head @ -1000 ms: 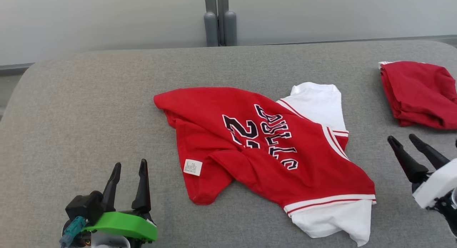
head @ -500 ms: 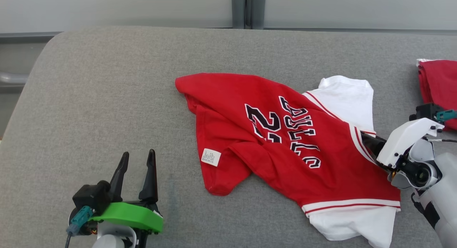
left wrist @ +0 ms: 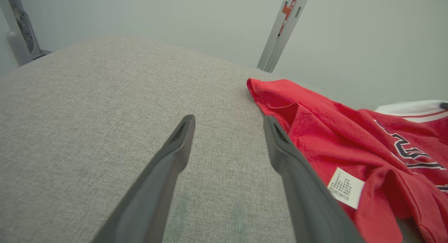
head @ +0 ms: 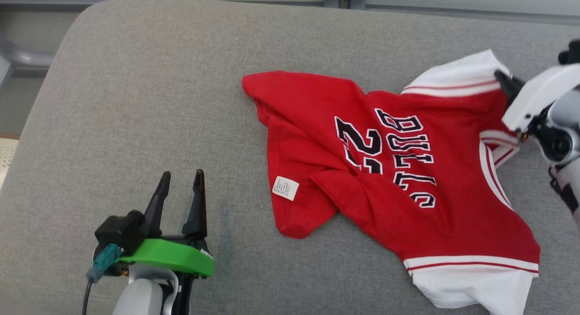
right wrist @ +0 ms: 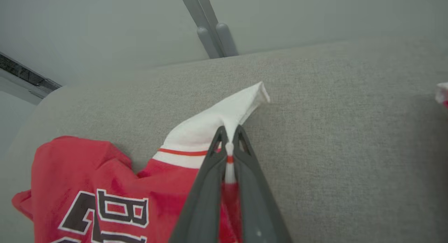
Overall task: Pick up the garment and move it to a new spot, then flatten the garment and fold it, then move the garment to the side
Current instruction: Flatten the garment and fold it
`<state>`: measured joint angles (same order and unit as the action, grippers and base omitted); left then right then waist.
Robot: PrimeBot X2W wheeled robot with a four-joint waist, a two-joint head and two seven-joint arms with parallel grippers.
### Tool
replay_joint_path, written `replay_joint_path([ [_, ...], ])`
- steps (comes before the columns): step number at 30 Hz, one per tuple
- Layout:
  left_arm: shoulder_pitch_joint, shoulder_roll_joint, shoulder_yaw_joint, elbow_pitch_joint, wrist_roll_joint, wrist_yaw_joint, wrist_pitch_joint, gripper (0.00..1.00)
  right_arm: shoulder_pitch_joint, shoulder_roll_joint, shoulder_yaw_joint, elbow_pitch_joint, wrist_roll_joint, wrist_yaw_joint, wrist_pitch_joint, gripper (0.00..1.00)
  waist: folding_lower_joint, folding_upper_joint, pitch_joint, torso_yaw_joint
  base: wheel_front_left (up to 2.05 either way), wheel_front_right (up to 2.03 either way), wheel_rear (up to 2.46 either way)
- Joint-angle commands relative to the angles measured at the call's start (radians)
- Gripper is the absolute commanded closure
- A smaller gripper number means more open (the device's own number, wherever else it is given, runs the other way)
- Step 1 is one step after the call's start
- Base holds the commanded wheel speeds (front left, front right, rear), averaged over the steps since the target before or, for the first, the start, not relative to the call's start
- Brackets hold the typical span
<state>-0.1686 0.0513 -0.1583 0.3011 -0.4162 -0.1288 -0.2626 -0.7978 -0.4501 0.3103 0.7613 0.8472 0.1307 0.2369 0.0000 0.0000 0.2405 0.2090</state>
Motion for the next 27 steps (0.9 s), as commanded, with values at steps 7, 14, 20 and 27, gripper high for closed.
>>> replay_joint_path([
  [7, -0.08, 0.0, -0.042, -0.024, -0.038, -0.003, -0.003, 0.0, -0.259, -0.062, 0.015, 0.09, -0.166, 0.0, -0.097, 1.0, 0.0, 0.0, 0.168, 0.105, 0.0, 0.0, 0.0],
  [14, -0.113, 0.0, -0.063, -0.02, -0.057, -0.003, -0.003, 0.0, -0.386, -0.066, 0.062, 0.202, -0.28, 0.0, -0.216, 0.72, 0.0, 0.0, 0.203, 0.136, 0.0, 0.0, 0.0],
  [20, -0.091, 0.0, -0.059, -0.005, -0.04, -0.003, -0.003, 0.0, -0.354, -0.015, 0.105, 0.288, -0.303, -0.001, -0.31, 0.0, 0.0, 0.0, 0.131, 0.104, 0.0, 0.0, 0.0],
  [27, -0.034, 0.003, -0.056, 0.015, -0.003, -0.003, -0.003, 0.0, -0.207, 0.045, 0.16, 0.219, -0.237, -0.001, -0.446, 0.0, 0.0, 0.0, -0.024, 0.007, 0.0, 0.0, 0.0],
])
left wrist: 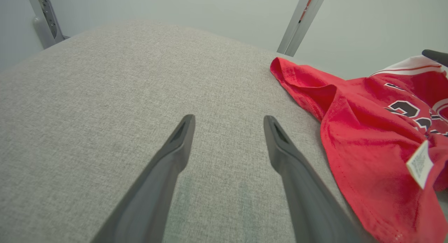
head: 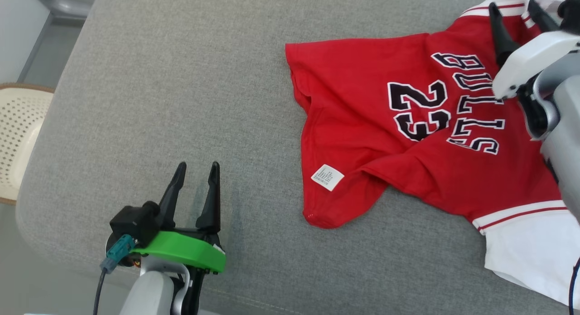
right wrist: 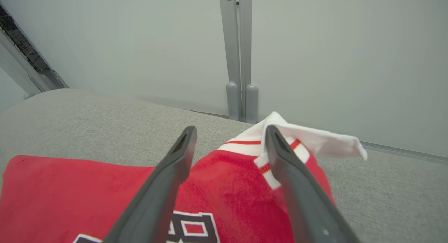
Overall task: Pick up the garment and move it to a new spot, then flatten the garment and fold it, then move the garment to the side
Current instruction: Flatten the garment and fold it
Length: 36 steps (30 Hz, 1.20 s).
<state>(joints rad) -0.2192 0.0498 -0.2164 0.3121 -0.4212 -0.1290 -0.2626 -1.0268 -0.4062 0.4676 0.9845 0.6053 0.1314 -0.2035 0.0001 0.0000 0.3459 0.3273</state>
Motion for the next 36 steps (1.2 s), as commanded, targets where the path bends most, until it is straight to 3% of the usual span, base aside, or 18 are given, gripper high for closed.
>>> replay_joint_path([
  [1, 0.026, 0.009, 0.002, 0.011, -0.005, -0.003, -0.003, 0.0, 0.055, 0.008, 0.014, -0.03, 0.023, -0.001, -0.014, 0.0, -0.0001, 0.0, -0.152, -0.128, 0.0, 0.0, 0.0],
  [8, 0.038, 0.032, -0.034, 0.06, -0.093, -0.003, 0.102, 0.0, 0.258, -0.004, 0.059, -0.221, 0.114, -0.001, -0.04, 0.0, -0.0001, 0.0, -0.256, -0.234, 0.0, 0.0, 0.0],
  [16, -0.055, 0.04, -0.058, 0.081, -0.189, 0.002, 0.292, 0.0, 0.45, -0.046, -0.008, -0.437, 0.134, -0.001, -0.054, 0.0, -0.0001, 0.0, -0.277, -0.325, 0.0, 0.0, 0.0],
  [23, -0.167, 0.04, -0.052, 0.262, -0.267, 0.047, 0.529, 0.0, 0.6, -0.016, -0.097, -0.588, 0.089, -0.001, -0.044, 0.0, -0.0001, 0.0, -0.255, -0.382, 0.0, 0.0, 0.0],
  [26, -0.21, 0.044, -0.054, 0.334, -0.296, 0.046, 0.616, 0.0, 0.639, 0.008, -0.13, -0.631, 0.065, -0.001, -0.021, 0.0, -0.0001, 0.0, -0.243, -0.401, 0.0, 0.0, 0.0],
  [32, -0.257, 0.049, -0.068, 0.426, -0.303, 0.036, 0.675, 0.0, 0.694, 0.043, -0.187, -0.689, 0.022, -0.001, 0.016, 0.0, -0.0001, 0.0, -0.232, -0.414, 0.0, 0.0, 0.0],
  [33, -0.263, 0.049, -0.068, 0.438, -0.302, 0.037, 0.67, 0.13, 0.701, 0.048, -0.196, -0.698, 0.018, -0.001, 0.023, 0.0, -0.0001, 0.0, -0.231, -0.415, 0.0, 0.0, 0.0],
  [34, -0.269, 0.055, -0.071, 0.453, -0.289, 0.047, 0.662, 0.18, 0.709, 0.054, -0.205, -0.708, 0.013, -0.001, 0.03, 0.0, -0.0001, 0.0, -0.23, -0.415, 0.0, 0.0, 0.0],
  [35, -0.275, 0.066, -0.074, 0.462, -0.27, 0.059, 0.644, 0.13, 0.716, 0.059, -0.213, -0.716, 0.01, -0.001, 0.032, 0.0, -0.0001, 0.0, -0.23, -0.415, 0.0, 0.0, 0.0],
  [36, -0.286, 0.08, -0.076, 0.468, -0.255, 0.076, 0.613, 0.0, 0.722, 0.065, -0.219, -0.724, 0.006, -0.001, 0.035, 0.0, -0.0001, 0.0, -0.23, -0.416, 0.0, 0.0, 0.0],
])
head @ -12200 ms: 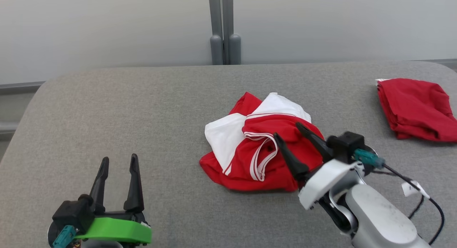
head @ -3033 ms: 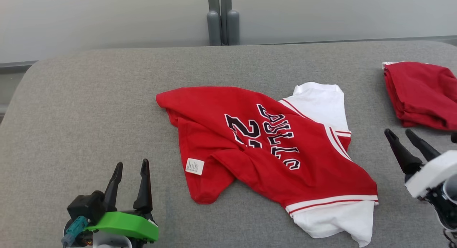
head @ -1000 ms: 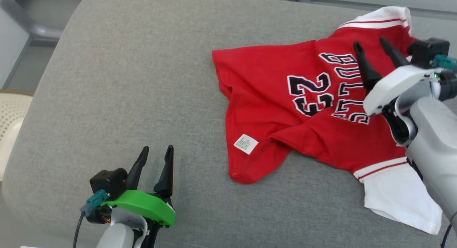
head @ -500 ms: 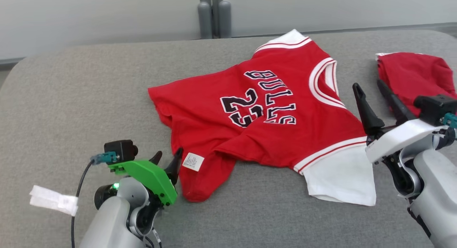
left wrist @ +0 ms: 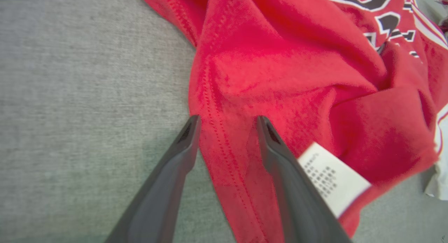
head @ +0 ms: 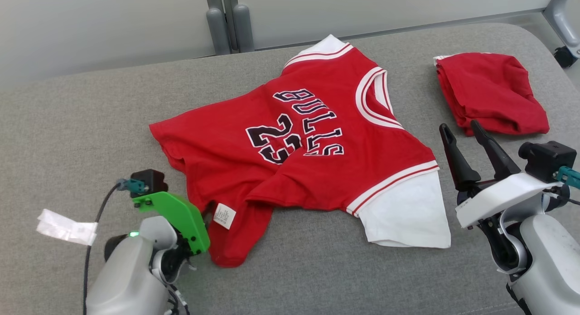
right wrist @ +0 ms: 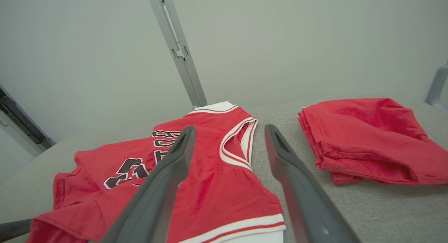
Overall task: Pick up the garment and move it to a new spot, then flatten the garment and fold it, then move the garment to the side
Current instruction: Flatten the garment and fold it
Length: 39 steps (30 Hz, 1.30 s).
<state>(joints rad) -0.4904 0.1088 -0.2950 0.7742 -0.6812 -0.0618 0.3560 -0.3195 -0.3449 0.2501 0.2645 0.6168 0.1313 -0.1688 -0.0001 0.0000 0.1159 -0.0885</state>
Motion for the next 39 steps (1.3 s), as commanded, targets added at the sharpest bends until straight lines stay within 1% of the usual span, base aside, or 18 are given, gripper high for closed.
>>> replay_joint_path([
  [1, -0.02, 0.023, 0.002, 0.011, 0.013, 0.016, -0.026, 0.0, 0.019, 0.007, -0.007, -0.012, -0.008, -0.001, 0.005, 0.0, 0.0001, 0.0, 0.0, 0.0, 0.0, 0.0, 0.0],
  [5, -0.039, 0.023, 0.005, 0.03, 0.032, 0.024, -0.083, 0.0, 0.037, 0.019, -0.028, -0.04, -0.022, -0.001, 0.018, 0.0, 0.0001, 0.0, 0.001, 0.001, 0.0, 0.0, 0.0],
  [8, -0.041, 0.007, 0.004, 0.059, -0.004, -0.007, -0.054, 0.0, 0.046, 0.032, -0.03, -0.056, -0.029, -0.001, 0.035, 0.0, 0.0001, 0.0, 0.004, -0.003, 0.0, 0.0, 0.0],
  [12, -0.052, -0.011, -0.013, 0.094, -0.031, -0.035, -0.022, 0.0, 0.049, 0.039, -0.034, -0.068, -0.035, -0.001, 0.054, 0.0, 0.0001, 0.0, 0.015, -0.008, 0.0, 0.0, 0.0],
  [13, -0.054, -0.019, -0.016, 0.096, -0.039, -0.04, -0.018, 0.25, 0.049, 0.04, -0.036, -0.07, -0.036, -0.001, 0.056, 0.0, 0.0001, 0.0, 0.018, -0.009, 0.0, 0.0, 0.0],
  [14, -0.058, -0.027, -0.024, 0.095, -0.047, -0.049, -0.016, 0.89, 0.05, 0.04, -0.038, -0.072, -0.038, -0.001, 0.059, 0.0, 0.0001, 0.0, 0.021, -0.009, 0.0, 0.0, 0.0],
  [15, -0.062, -0.03, -0.031, 0.093, -0.045, -0.053, -0.017, 1.0, 0.051, 0.041, -0.04, -0.074, -0.04, -0.001, 0.059, 0.0, 0.0001, 0.0, 0.022, -0.01, 0.0, 0.0, 0.0],
  [18, -0.084, -0.015, -0.038, 0.09, -0.04, -0.059, -0.049, 1.0, 0.051, 0.046, -0.041, -0.079, -0.044, -0.001, 0.062, 0.0, 0.0001, 0.0, 0.024, -0.012, 0.0, 0.0, 0.0],
  [20, -0.099, 0.016, -0.034, 0.099, -0.021, -0.047, -0.082, 1.0, 0.051, 0.05, -0.036, -0.081, -0.044, -0.001, 0.065, 0.0, 0.0001, 0.0, 0.025, -0.017, 0.0, 0.0, 0.0],
  [23, -0.119, 0.039, -0.014, 0.105, -0.029, -0.041, -0.113, 1.0, 0.057, 0.054, -0.038, -0.084, -0.039, -0.001, 0.057, 0.0, 0.0001, 0.0, 0.027, -0.022, 0.0, 0.0, 0.0],
  [24, -0.129, 0.059, -0.008, 0.106, -0.027, -0.036, -0.122, 1.0, 0.061, 0.053, -0.043, -0.084, -0.038, -0.001, 0.053, 0.0, 0.0001, 0.0, 0.03, -0.024, 0.0, 0.0, 0.0],
  [27, -0.153, 0.107, 0.007, 0.11, -0.01, -0.007, -0.151, 1.0, 0.068, 0.055, -0.049, -0.081, -0.036, -0.001, 0.048, 0.0, 0.0001, 0.0, 0.034, -0.027, 0.0, 0.0, 0.0],
  [31, -0.178, 0.135, 0.03, 0.131, 0.0, 0.033, -0.215, 1.0, 0.07, 0.06, -0.051, -0.083, -0.036, -0.001, 0.045, 0.0, 0.0001, 0.0, 0.036, -0.032, 0.0, 0.0, 0.0],
  [32, -0.183, 0.136, 0.032, 0.136, 0.005, 0.038, -0.239, 0.6, 0.069, 0.062, -0.051, -0.083, -0.037, -0.001, 0.045, 0.0, 0.0001, 0.0, 0.035, -0.033, 0.0, 0.0, 0.0],
  [33, -0.184, 0.129, 0.038, 0.139, -0.002, 0.034, -0.257, 0.01, 0.069, 0.062, -0.051, -0.082, -0.037, -0.001, 0.045, 0.0, 0.0001, 0.0, 0.034, -0.032, 0.0, 0.0, 0.0],
  [35, -0.172, 0.105, 0.035, 0.149, -0.009, 0.018, -0.287, 0.0, 0.075, 0.063, -0.056, -0.079, -0.036, -0.001, 0.043, 0.0, 0.0001, 0.0, 0.032, -0.023, 0.0, 0.0, 0.0],
  [37, -0.152, 0.096, 0.029, 0.146, -0.003, 0.01, -0.331, 0.0, 0.085, 0.067, -0.06, -0.075, -0.035, -0.001, 0.04, 0.0, 0.0001, 0.0, 0.03, -0.014, 0.0, 0.0, 0.0],
  [39, -0.127, 0.086, 0.018, 0.137, 0.015, 0.013, -0.386, 0.0, 0.1, 0.071, -0.064, -0.071, -0.027, -0.001, 0.035, 0.0, 0.0001, 0.0, 0.024, -0.001, 0.0, 0.0, 0.0],
])
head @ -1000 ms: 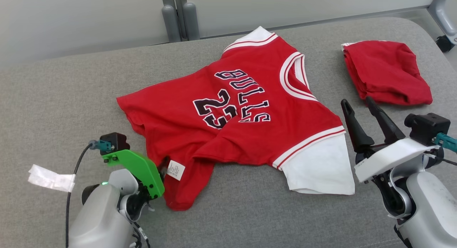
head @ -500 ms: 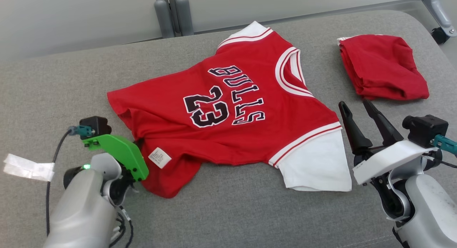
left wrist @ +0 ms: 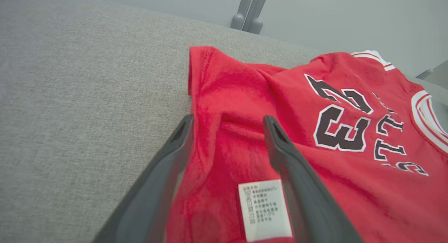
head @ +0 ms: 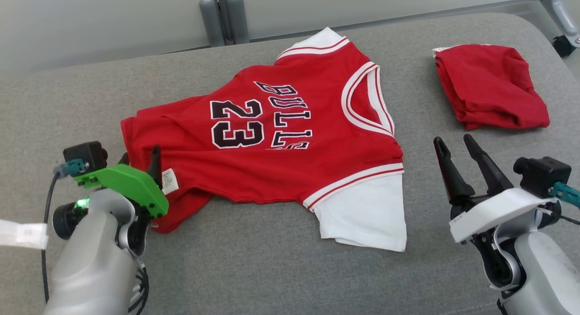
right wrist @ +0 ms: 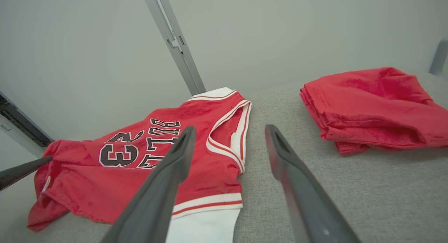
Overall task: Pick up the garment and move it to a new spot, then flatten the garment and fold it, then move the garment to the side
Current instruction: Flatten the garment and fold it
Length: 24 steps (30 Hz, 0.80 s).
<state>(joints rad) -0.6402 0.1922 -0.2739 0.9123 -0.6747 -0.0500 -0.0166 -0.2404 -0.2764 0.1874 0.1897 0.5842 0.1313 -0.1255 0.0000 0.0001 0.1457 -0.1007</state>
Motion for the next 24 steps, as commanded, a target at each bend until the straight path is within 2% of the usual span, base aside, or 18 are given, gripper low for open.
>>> replay_joint_path([
  [1, 0.036, -0.003, -0.008, -0.009, 0.016, 0.001, -0.041, 0.0, 0.028, 0.003, -0.003, 0.006, 0.007, -0.001, -0.011, 0.0, 0.0, -0.0001, -0.009, 0.017, 0.0, 0.0, 0.0],
  [5, 0.095, 0.003, -0.027, -0.091, 0.055, 0.001, -0.18, 0.0, 0.07, 0.008, -0.02, 0.011, 0.024, -0.001, -0.034, 0.0, 0.0, -0.0001, -0.03, 0.042, 0.0, 0.0, 0.0],
  [8, 0.186, 0.015, -0.02, -0.19, 0.081, 0.016, -0.231, 0.0, 0.099, 0.01, -0.026, 0.018, 0.027, -0.001, -0.056, 0.0, 0.0, -0.0001, -0.052, 0.052, 0.0, 0.0, 0.0],
  [13, 0.358, 0.06, 0.039, -0.455, 0.135, 0.046, -0.249, 0.0, 0.14, 0.016, -0.037, -0.007, 0.026, -0.001, -0.107, 0.0, 0.0, -0.0001, -0.083, 0.054, 0.0, 0.0, 0.0],
  [18, 0.57, 0.041, 0.158, -0.747, 0.214, 0.067, -0.247, 0.0, 0.195, 0.03, -0.074, -0.037, -0.013, -0.001, -0.135, 0.0, 0.0, -0.0001, -0.094, 0.061, 0.0, 0.0, 0.0],
  [24, 0.715, -0.006, 0.226, -0.854, 0.285, 0.04, -0.247, 0.0, 0.252, 0.064, -0.11, -0.024, -0.06, -0.001, -0.14, 0.0, 0.0, -0.0001, -0.099, 0.065, 0.0, 0.0, 0.0],
])
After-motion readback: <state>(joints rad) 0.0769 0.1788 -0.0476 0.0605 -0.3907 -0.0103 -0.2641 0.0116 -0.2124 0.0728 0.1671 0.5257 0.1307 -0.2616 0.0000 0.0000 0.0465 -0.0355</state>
